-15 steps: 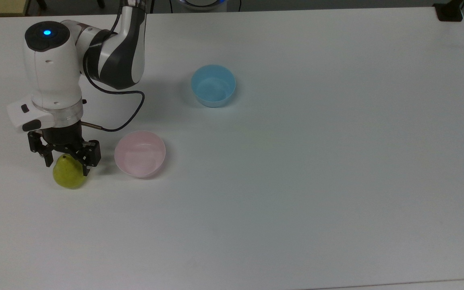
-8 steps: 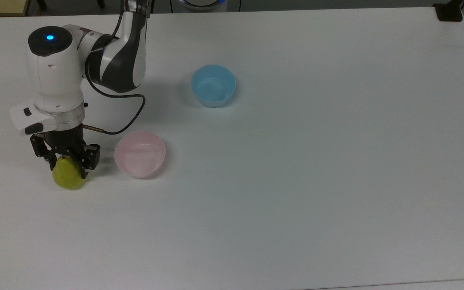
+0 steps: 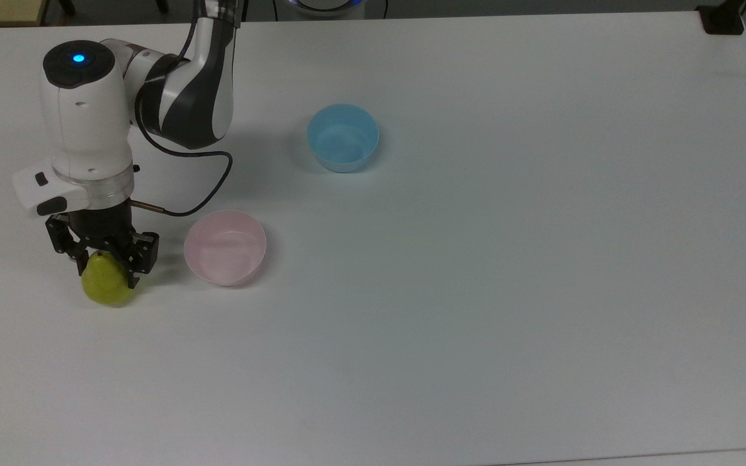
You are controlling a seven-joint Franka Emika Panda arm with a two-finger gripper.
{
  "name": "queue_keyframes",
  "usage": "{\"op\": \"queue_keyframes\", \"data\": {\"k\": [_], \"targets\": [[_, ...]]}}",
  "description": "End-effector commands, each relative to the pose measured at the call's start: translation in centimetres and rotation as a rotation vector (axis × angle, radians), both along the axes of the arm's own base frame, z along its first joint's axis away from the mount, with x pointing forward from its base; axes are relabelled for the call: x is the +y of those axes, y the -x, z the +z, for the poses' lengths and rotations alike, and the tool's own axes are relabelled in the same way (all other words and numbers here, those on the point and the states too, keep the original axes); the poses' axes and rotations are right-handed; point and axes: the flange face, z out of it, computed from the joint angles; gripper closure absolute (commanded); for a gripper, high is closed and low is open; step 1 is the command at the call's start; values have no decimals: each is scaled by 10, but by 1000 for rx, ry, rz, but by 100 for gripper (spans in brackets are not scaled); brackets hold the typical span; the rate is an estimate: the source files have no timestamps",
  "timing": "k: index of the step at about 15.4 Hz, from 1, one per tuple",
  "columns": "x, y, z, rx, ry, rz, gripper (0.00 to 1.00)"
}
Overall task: Place the pear in the bowl
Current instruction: 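Lift the pear and carry it over the pink bowl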
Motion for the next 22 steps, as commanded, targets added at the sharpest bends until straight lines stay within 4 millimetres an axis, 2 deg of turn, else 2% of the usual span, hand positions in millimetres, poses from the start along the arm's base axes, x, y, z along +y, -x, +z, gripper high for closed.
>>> {"op": "queue_keyframes", "data": {"k": [1, 7, 9, 12, 14, 17, 21, 22], "targets": [[0, 6, 39, -49, -1, 1, 77], [21, 30, 70, -5, -25, 15, 77], [44, 36, 78, 31, -39, 32, 77], [67, 52, 87, 38, -57, 20, 77], [92, 56, 86, 45, -69, 30, 77], [115, 53, 85, 42, -76, 16, 77], [137, 51, 70, 65, -74, 21, 76], [137, 51, 67, 69, -70, 17, 76]]}}
